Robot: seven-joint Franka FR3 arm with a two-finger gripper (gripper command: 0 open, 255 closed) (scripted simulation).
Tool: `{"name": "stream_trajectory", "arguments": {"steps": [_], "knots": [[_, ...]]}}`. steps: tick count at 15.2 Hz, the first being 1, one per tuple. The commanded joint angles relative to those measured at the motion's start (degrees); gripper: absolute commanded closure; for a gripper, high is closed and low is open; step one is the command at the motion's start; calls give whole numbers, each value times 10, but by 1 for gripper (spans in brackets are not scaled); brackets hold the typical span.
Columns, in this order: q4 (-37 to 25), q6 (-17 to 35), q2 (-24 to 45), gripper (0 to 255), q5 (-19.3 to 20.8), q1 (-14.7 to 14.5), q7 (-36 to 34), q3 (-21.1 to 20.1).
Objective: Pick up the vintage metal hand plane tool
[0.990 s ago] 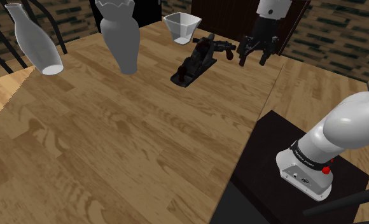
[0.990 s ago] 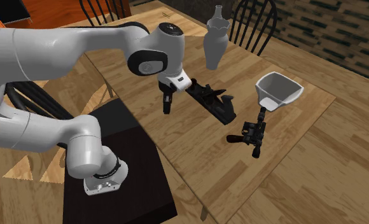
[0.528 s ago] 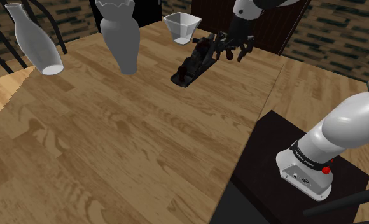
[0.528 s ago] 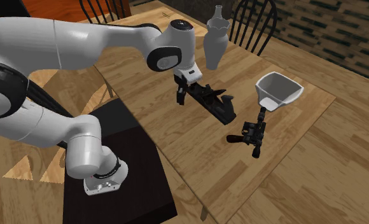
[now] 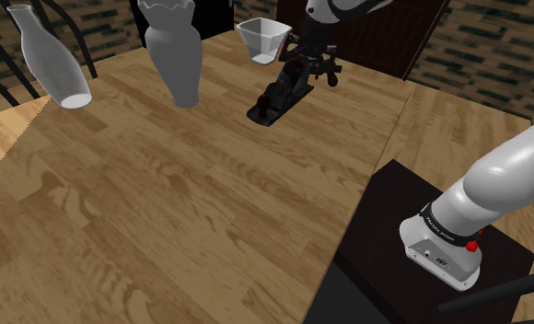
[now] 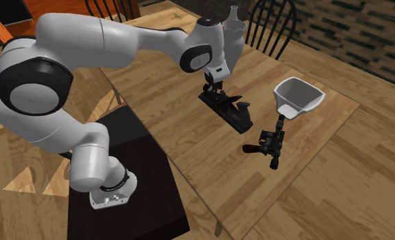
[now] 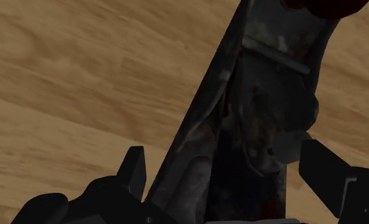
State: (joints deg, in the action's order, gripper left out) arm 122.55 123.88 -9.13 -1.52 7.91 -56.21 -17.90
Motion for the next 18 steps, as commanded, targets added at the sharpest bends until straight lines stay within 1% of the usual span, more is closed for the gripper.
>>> {"name": "stream_trajectory", "arguments": {"steps": [1,3,10,12,13,18], "knots": [[-31,22,36,0,29,6,-54,-10],[-61,32,66,0,57,9,-95,-14],[-25,84,83,0,68,9,-106,-14],[-22,88,85,0,69,9,-107,-14],[-20,90,84,255,68,9,-106,-14],[-19,89,83,255,68,9,-106,-14]]}}
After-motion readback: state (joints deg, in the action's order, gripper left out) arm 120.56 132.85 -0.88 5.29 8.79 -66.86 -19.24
